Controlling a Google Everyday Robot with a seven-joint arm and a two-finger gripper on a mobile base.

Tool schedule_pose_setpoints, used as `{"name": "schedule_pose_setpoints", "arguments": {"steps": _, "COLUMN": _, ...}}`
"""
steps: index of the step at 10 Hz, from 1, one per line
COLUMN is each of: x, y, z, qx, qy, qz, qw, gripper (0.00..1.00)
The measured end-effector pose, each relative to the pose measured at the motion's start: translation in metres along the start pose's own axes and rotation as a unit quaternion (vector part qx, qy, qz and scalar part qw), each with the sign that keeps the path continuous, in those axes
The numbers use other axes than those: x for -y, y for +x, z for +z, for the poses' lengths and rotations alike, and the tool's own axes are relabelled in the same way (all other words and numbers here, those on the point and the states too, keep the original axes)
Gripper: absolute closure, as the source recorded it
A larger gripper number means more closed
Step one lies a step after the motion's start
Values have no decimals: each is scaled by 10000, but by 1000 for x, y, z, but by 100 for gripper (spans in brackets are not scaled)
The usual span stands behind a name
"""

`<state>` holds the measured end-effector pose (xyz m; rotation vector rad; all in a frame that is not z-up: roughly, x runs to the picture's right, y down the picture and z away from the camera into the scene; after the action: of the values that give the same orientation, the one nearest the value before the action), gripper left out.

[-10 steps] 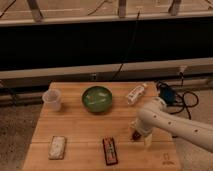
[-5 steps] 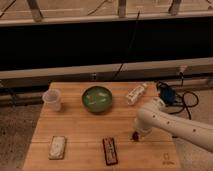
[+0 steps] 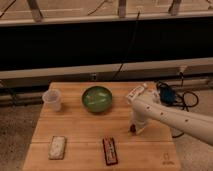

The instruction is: Place the pepper in the ceramic bowl

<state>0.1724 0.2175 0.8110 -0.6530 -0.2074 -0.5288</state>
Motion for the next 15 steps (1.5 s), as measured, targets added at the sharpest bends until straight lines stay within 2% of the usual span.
{"name": "schedule_pose_setpoints", "arguments": {"steps": 3, "x": 16, "y": 1, "z": -10, "qx": -125, "qy": -28, "qz": -92, "qw": 9999, "gripper": 100}}
{"name": "schedule_pose_setpoints", "arguments": {"steps": 6, "x": 48, "y": 8, "z": -33, "qx": -267, "qy": -33, "qz": -207, "qw": 9994, "gripper": 100}}
{"name": "schedule_pose_setpoints", "arguments": {"steps": 9, "x": 68, "y": 6, "z": -40, "qx": -344, "qy": -46, "qz": -302, "qw": 9989, "gripper": 100}}
{"name": "schedule_pose_setpoints", "arguments": {"steps": 15, "x": 131, "y": -24, "z": -56, "qx": -524, "qy": -69, "qz": -595, "qw": 9968, "gripper": 100}}
